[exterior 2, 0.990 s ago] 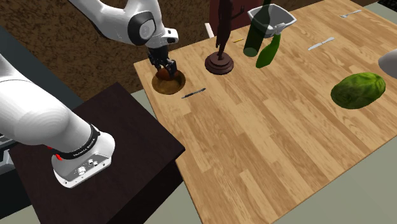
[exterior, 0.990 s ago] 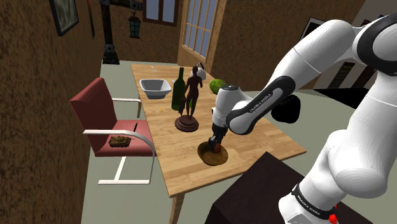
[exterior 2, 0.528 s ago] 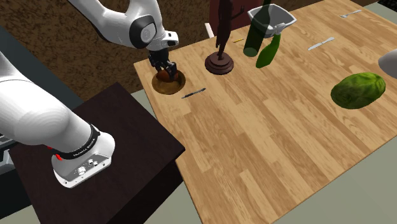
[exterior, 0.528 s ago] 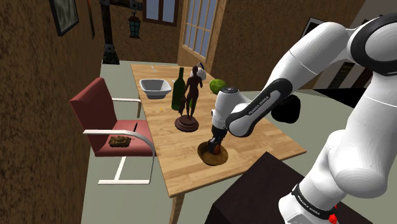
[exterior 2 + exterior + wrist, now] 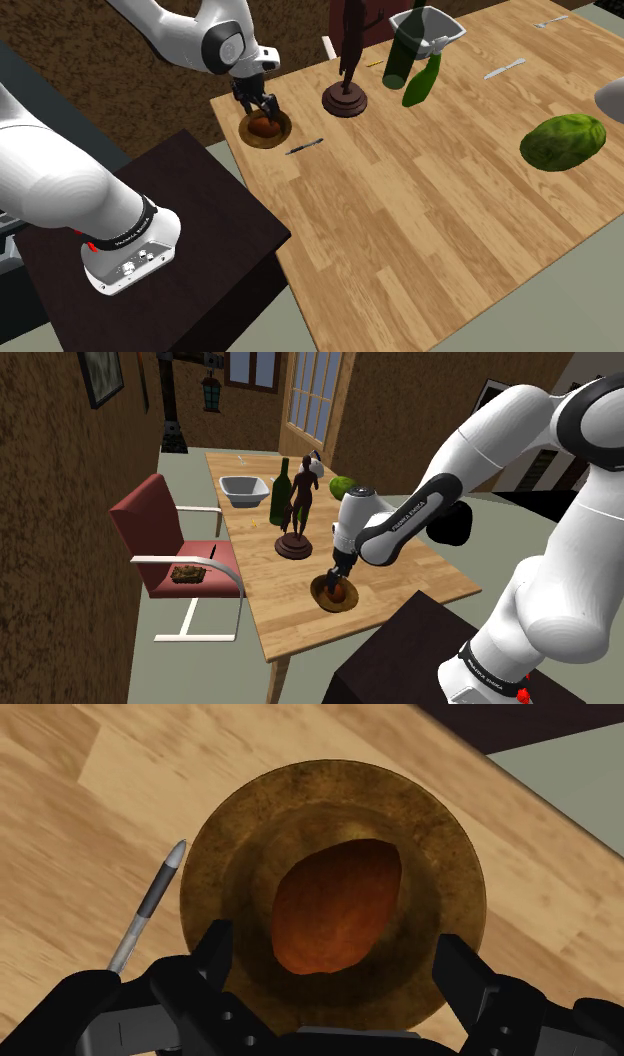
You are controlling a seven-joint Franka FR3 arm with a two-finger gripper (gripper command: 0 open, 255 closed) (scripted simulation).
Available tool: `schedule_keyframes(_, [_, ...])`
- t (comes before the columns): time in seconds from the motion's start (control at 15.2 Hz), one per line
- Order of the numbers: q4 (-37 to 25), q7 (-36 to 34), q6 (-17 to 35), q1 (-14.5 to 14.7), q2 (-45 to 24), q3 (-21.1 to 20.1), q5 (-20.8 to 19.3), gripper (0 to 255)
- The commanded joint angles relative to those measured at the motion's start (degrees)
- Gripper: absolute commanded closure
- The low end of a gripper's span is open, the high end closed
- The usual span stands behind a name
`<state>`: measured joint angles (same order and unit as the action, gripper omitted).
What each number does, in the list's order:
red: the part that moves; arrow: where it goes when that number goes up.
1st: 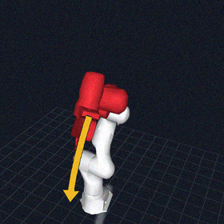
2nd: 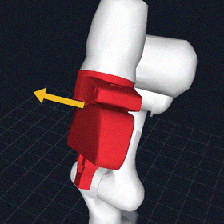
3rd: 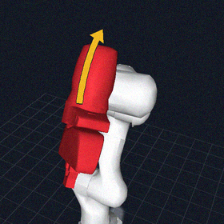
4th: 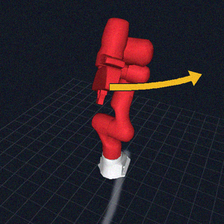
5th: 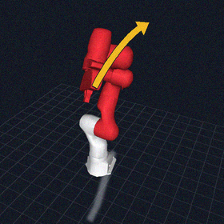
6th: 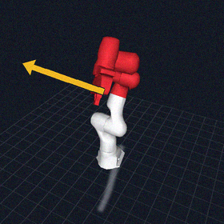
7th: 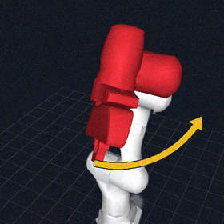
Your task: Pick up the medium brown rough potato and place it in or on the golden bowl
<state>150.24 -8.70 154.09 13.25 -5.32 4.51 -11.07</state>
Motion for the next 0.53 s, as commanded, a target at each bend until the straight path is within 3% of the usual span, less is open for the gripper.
schedule_keyframes(0.0, [-0.1, 0.5, -3.5, 0.1, 3.3, -0.3, 0.7, 0])
schedule_keyframes(0.13, [-0.5, 1.0, -7.4, 0.3, 6.9, -0.5, 1.3, 0])
schedule_keyframes(0.46, [-0.5, 1.0, -7.4, 0.3, 6.9, -0.5, 1.3, 0])
